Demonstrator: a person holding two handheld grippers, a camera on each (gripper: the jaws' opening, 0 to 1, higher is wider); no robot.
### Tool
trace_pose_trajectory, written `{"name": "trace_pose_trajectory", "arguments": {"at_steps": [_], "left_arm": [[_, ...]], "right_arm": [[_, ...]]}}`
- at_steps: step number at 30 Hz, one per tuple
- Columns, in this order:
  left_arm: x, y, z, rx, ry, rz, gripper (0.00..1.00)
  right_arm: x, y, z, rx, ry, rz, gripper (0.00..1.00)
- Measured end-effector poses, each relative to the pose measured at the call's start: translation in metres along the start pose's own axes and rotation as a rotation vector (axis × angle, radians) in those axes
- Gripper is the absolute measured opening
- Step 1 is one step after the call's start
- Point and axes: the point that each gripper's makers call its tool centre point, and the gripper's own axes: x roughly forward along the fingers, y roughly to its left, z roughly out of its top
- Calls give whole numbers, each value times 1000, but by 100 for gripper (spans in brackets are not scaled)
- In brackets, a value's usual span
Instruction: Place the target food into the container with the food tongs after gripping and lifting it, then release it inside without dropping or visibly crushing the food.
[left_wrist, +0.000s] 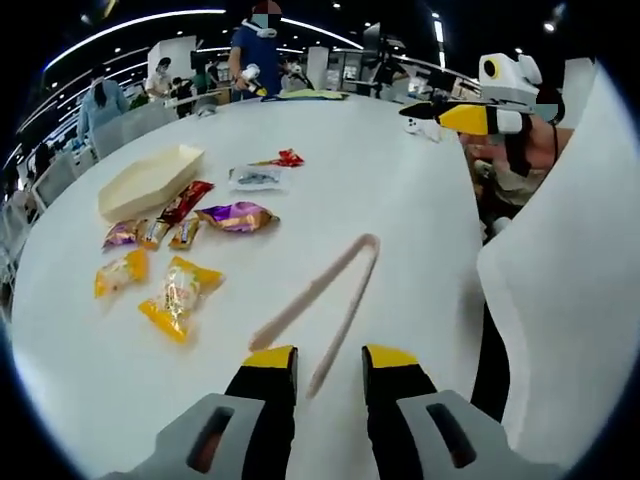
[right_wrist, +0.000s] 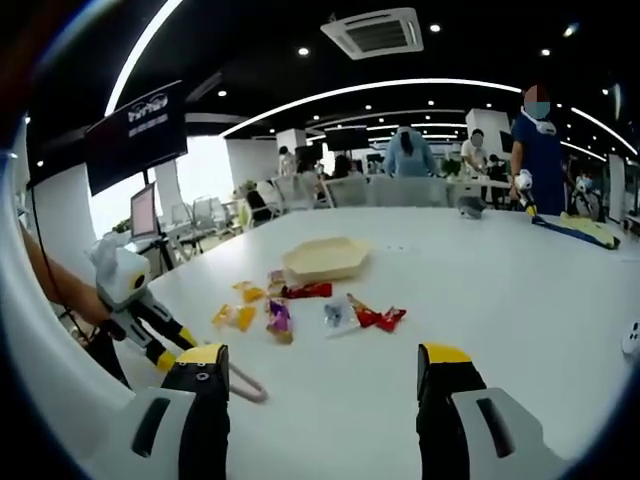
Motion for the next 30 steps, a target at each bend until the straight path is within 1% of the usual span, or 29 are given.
{"name": "trace_pose_trajectory", "arguments": {"at_steps": [7, 9, 11, 18, 20, 28, 30], "left_arm": [[3, 0, -1, 10, 7, -12, 19], [5, -1, -5, 36, 28, -17, 17], [5, -1, -6, 46, 34, -17, 17], [3, 4, -8, 67, 37, -7, 10], [3, 4, -9, 74, 40, -10, 6], [1, 3, -9, 109, 38, -14, 6], [1, 3, -9, 130, 41, -15, 5]], "right_arm": [[-2, -4, 0, 3, -4, -15, 78], [-2, -5, -1, 3, -3, -18, 77], [-2, -5, 0, 5, -9, -20, 77], [-2, -6, 0, 7, -9, -22, 77], [-2, -6, 0, 8, -10, -21, 77], [-1, -6, -1, 3, -11, -15, 77], [-1, -6, -1, 1, -10, -15, 77]]}}
